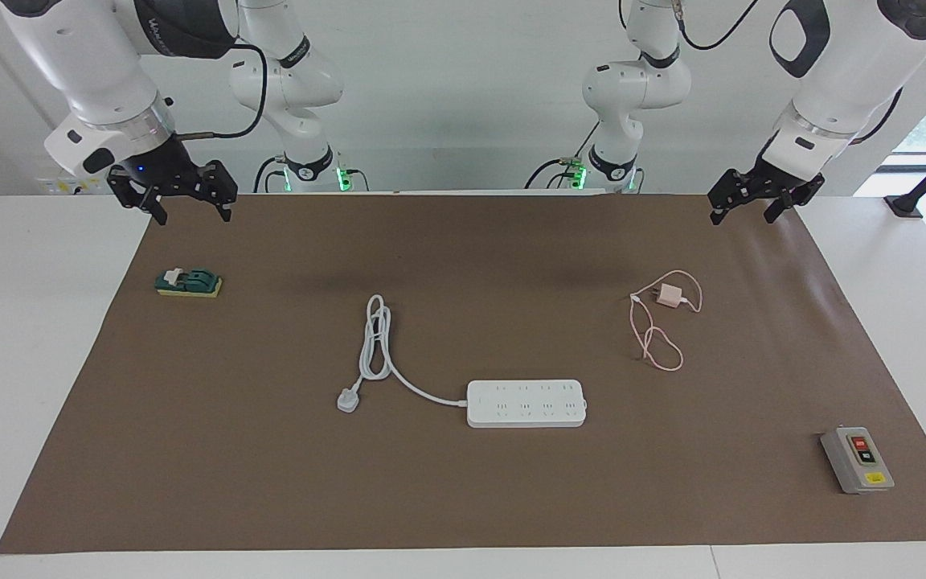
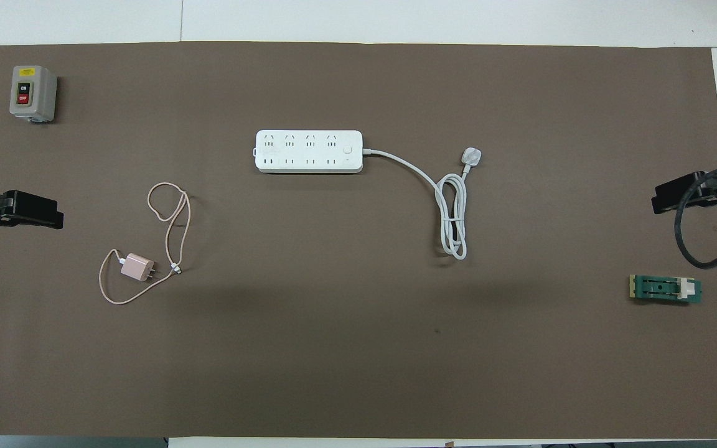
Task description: Unplug charger and place it aside
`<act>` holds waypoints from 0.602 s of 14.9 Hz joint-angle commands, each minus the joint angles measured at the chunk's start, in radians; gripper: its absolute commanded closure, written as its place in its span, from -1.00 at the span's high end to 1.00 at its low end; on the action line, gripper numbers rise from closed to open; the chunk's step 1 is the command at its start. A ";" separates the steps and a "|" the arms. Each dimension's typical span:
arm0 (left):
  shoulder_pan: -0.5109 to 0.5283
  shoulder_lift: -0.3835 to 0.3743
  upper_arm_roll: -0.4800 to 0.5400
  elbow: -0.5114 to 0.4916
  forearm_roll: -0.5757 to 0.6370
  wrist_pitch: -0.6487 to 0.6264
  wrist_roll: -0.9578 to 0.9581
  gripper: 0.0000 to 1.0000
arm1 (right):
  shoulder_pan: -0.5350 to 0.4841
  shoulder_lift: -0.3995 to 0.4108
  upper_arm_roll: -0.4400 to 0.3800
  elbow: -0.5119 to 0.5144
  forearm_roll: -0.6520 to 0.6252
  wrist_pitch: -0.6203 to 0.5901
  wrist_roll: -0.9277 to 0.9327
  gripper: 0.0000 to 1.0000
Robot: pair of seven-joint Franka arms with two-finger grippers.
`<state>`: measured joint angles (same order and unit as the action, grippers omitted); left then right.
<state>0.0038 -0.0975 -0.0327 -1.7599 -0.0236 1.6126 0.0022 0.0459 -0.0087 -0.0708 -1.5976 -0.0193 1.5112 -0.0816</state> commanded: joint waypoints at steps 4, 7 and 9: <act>-0.002 -0.024 0.010 -0.023 0.001 -0.005 0.015 1.00 | -0.012 -0.010 0.006 0.002 0.010 -0.019 -0.013 1.00; 0.001 -0.024 0.010 -0.021 0.001 -0.006 0.018 1.00 | -0.012 -0.010 0.006 0.002 0.010 -0.019 -0.013 1.00; 0.001 -0.024 0.010 -0.023 0.001 -0.005 0.019 1.00 | -0.012 -0.010 0.006 0.002 0.010 -0.019 -0.013 1.00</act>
<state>0.0047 -0.0979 -0.0284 -1.7599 -0.0236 1.6124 0.0025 0.0459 -0.0087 -0.0708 -1.5976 -0.0193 1.5112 -0.0816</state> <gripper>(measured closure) 0.000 0.000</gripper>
